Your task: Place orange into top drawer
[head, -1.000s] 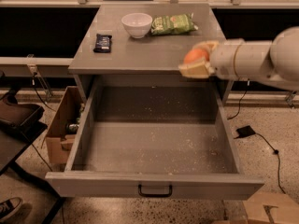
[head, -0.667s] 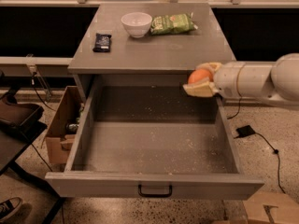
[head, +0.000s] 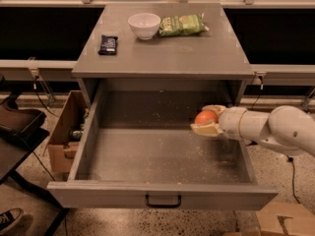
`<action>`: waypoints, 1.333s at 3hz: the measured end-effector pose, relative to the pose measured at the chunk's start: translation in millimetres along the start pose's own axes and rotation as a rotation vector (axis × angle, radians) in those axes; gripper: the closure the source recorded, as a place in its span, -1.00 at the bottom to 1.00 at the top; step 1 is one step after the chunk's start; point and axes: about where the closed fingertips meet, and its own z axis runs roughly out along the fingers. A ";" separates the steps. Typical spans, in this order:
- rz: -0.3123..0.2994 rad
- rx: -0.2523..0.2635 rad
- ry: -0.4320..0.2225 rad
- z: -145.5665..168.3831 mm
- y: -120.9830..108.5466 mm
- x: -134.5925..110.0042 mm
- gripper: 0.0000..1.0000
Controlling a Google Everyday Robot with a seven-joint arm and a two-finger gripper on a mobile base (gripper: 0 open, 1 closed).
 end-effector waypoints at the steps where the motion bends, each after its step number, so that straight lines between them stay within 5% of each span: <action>1: 0.046 -0.038 0.019 21.1 18.5 37.5 1.00; 2: 0.069 -0.080 0.044 35.3 34.3 56.6 1.00; 4: 0.069 -0.080 0.044 35.4 34.4 56.6 0.15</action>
Offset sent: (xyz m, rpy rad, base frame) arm -0.0221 0.0258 -0.0995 0.0214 0.1626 0.0511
